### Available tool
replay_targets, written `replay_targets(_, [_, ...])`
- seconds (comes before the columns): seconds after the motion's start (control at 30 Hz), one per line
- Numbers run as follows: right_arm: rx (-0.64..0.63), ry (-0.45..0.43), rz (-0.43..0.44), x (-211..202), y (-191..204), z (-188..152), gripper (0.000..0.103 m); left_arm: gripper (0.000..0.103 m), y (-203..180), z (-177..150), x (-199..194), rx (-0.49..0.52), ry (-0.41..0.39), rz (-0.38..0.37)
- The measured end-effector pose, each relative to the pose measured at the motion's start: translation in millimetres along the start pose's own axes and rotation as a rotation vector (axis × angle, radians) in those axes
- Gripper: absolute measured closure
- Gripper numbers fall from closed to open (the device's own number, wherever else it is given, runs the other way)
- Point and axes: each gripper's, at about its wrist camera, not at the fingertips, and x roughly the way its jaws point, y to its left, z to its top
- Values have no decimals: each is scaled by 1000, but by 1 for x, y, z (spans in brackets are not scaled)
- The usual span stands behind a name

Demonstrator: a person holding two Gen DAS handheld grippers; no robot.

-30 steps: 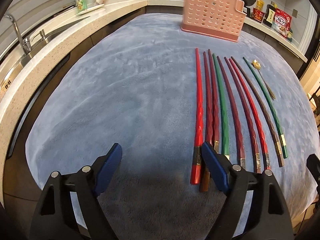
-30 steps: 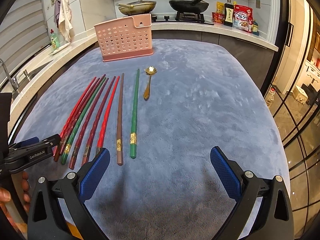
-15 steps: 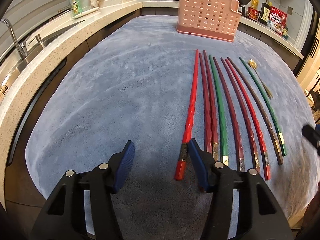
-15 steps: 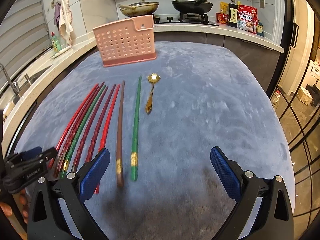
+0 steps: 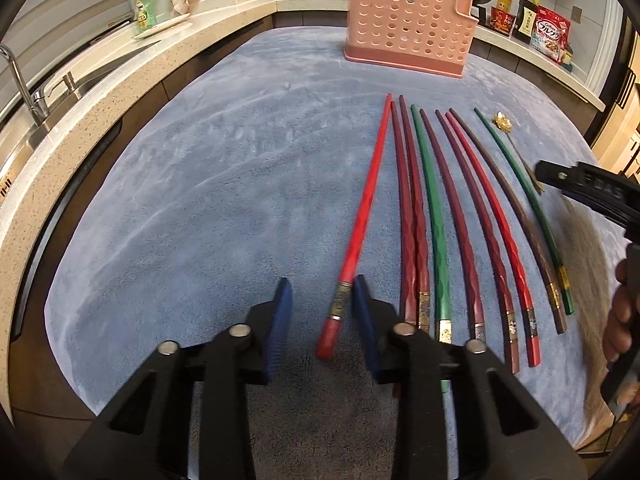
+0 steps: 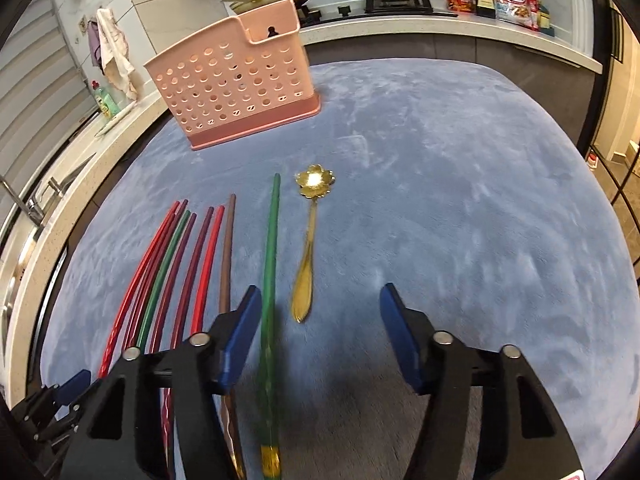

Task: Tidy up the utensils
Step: 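Grasp the red chopstick with the left tool while the right tool grasps the gold spoon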

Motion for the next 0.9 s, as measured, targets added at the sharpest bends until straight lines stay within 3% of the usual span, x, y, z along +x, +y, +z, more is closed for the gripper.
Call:
replay_targets(0.27, [-12, 4, -8, 16, -2, 2, 81, 88, 1, 6, 4, -31, 2, 0])
replay_targets(0.53, [3, 9, 5, 10, -13, -1, 100, 93, 7, 6, 1, -61, 16, -26])
replay_targets(0.9, [-60, -56, -27, -56, -3, -9, 101, 96, 17, 7, -28, -75, -10, -34])
